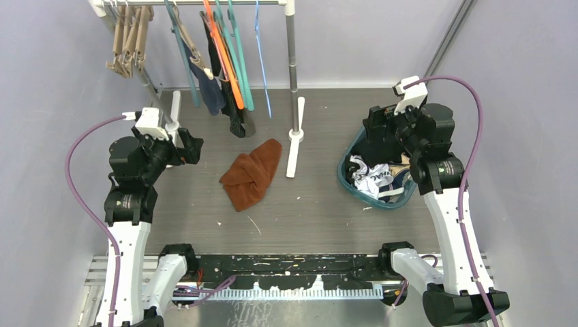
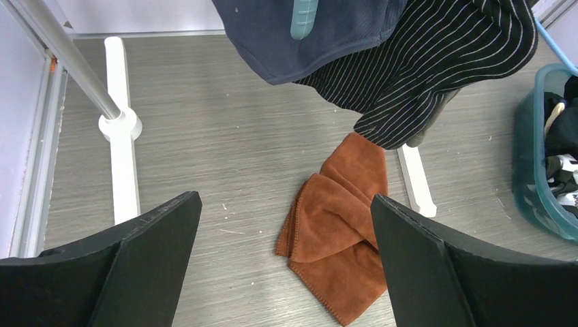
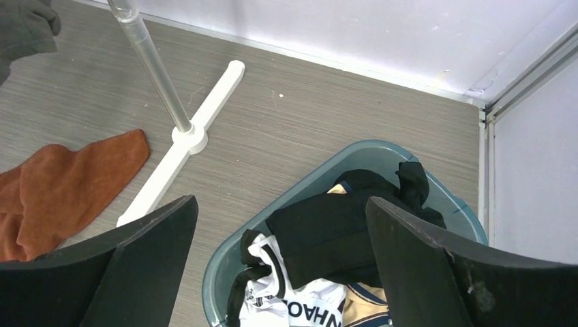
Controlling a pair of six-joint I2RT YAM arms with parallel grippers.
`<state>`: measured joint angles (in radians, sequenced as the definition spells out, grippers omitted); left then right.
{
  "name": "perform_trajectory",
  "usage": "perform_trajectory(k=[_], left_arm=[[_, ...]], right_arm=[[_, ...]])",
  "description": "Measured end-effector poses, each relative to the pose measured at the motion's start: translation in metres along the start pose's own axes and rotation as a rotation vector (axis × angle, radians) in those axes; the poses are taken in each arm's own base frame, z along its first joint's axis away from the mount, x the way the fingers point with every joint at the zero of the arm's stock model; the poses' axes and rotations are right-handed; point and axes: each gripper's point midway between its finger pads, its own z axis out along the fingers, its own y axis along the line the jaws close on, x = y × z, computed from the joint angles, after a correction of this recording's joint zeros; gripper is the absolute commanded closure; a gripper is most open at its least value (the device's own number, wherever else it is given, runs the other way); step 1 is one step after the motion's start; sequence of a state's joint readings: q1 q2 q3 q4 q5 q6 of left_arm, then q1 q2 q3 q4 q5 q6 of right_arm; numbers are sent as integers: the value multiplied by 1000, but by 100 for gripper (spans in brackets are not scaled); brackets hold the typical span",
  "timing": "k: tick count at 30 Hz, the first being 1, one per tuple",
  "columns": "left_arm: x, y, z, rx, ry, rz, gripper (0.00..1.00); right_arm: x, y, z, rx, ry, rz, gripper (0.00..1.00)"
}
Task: Remove the underwear clipped to the hanger
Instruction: Move the hanger to the clothesline.
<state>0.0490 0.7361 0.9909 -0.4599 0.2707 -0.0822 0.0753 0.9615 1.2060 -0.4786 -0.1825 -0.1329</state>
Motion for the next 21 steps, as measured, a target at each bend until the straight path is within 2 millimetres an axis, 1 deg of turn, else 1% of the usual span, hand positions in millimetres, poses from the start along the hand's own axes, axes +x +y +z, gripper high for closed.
perform_trajectory(k=[15, 21], left_arm=[[1, 0, 0, 2, -2, -3, 2], [2, 1, 1, 0, 7, 7, 2]], right_arm=[[-2, 3, 0, -20, -7, 0, 0], [-6, 3, 1, -28, -10, -1, 0]])
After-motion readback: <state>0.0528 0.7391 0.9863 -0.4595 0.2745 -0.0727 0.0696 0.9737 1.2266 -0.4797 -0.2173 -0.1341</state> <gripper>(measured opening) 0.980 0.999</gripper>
